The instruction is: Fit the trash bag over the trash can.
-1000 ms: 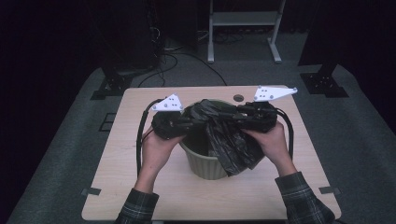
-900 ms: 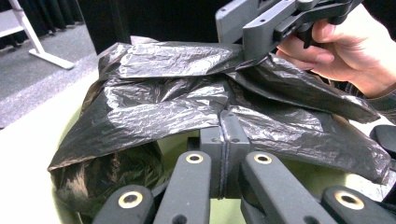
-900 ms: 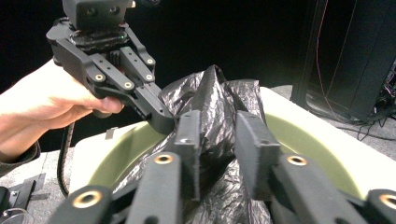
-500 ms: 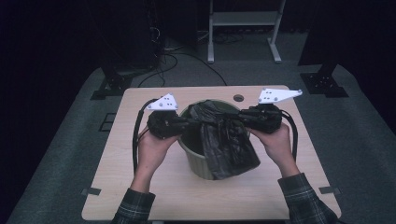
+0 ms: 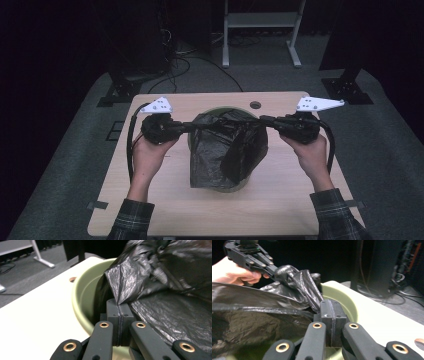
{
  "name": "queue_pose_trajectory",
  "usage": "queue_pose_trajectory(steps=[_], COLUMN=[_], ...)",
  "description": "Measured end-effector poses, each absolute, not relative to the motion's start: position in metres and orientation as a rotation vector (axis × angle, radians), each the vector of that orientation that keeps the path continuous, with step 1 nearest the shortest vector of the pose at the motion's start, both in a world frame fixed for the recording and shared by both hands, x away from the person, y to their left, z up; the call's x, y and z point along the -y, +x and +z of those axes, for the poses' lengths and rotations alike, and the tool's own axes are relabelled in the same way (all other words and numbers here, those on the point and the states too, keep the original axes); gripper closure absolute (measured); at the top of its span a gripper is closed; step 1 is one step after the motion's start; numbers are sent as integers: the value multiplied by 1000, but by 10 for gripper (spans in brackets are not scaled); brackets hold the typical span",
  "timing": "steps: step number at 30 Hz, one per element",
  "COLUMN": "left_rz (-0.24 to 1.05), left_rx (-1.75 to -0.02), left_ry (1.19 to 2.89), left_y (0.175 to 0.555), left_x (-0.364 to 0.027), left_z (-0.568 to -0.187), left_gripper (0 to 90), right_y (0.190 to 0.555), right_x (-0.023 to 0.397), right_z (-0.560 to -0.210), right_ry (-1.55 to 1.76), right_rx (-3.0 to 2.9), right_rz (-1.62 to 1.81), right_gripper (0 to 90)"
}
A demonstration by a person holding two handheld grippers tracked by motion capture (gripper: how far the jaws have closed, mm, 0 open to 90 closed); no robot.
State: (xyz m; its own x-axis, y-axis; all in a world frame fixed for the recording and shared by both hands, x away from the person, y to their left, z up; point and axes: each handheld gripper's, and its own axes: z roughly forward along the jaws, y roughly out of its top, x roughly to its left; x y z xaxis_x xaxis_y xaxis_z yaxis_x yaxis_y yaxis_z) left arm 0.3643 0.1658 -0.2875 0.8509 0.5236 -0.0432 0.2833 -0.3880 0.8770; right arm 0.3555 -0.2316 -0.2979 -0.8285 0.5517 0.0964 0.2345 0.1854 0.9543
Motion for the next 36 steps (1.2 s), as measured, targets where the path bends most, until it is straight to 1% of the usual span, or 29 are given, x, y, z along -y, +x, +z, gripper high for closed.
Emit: queue_pose_trajectory(steps=[4, 5, 6, 7, 8, 10, 15, 22, 26, 30, 36], left_rz=[311, 341, 324, 324, 320, 325, 291, 213, 189, 169, 141], left_rx=[-630, -653, -672, -672, -651, -595, -460, -307, -252, -212, -191], left_ry=[2001, 1997, 1977, 1977, 1912, 1889, 1918, 1975, 1984, 1984, 1982], left_y=[371, 372, 372, 372, 366, 355, 331, 305, 292, 283, 283], left_x=[-170, -170, -171, -171, -172, -167, -146, -111, -100, -95, -89], left_z=[-291, -291, -291, -291, -287, -279, -261, -257, -258, -258, -259], left_gripper=[895, 858, 727, 687, 655, 631, 544, 476, 447, 438, 438], right_y=[357, 357, 358, 358, 359, 359, 361, 366, 368, 369, 369], right_x=[243, 244, 245, 246, 247, 247, 245, 242, 239, 238, 238], right_z=[-301, -303, -304, -304, -305, -306, -307, -310, -311, -312, -312], right_ry=[792, 803, 810, 820, 821, 820, 835, 851, 856, 859, 858], right_rx=[-2168, -2158, -2148, -2149, -2147, -2146, -2134, -2131, -2139, -2147, -2145], right_rz=[1689, 1679, 1665, 1678, 1690, 1686, 1688, 1690, 1685, 1681, 1681], right_gripper=[900, 900, 900, 900, 900, 900, 900, 900, 900, 900, 900])
